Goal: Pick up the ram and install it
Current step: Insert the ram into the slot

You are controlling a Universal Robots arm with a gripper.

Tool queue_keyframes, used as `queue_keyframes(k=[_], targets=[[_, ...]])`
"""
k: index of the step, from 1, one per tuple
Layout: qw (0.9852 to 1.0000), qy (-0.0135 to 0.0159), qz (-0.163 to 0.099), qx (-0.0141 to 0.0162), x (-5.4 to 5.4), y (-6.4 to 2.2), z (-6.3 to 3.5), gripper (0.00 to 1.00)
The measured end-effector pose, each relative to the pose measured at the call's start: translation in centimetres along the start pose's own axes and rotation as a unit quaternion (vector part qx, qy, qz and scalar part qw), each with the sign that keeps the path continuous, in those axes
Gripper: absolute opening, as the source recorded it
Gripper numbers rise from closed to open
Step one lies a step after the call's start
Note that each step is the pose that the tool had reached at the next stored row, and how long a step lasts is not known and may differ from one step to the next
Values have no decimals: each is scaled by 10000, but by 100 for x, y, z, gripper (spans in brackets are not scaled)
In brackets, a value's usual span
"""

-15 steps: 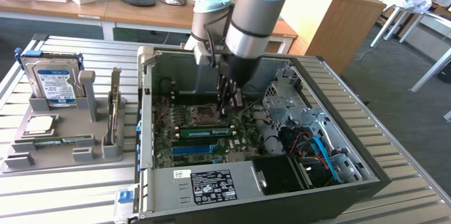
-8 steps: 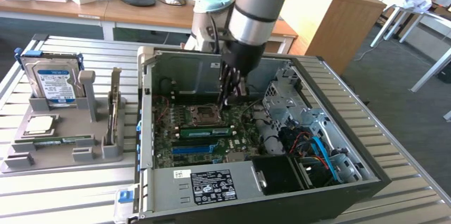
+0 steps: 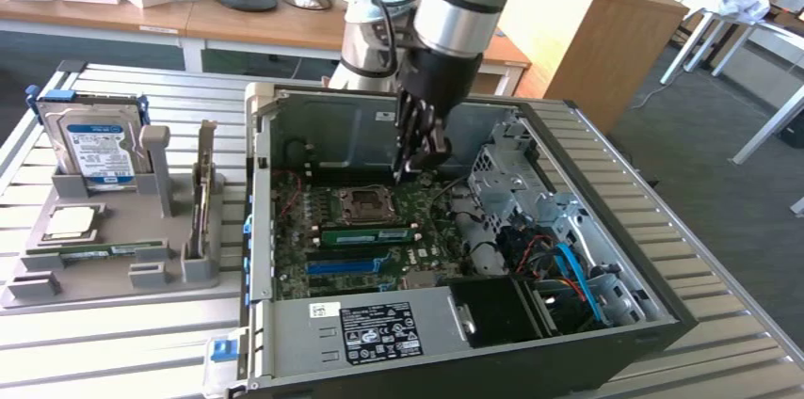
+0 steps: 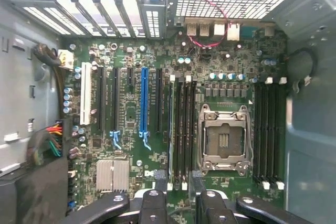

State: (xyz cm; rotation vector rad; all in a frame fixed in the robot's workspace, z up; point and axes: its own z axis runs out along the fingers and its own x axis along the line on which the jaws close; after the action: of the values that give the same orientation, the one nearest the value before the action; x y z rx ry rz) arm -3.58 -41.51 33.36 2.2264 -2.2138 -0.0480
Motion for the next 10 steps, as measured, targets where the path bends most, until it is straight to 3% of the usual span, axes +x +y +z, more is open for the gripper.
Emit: queue_keyframes(k=[7,10], targets=[[10000,0,0,0,-3,3,-150,31],[10000,0,0,0,-3,4,-170,31]])
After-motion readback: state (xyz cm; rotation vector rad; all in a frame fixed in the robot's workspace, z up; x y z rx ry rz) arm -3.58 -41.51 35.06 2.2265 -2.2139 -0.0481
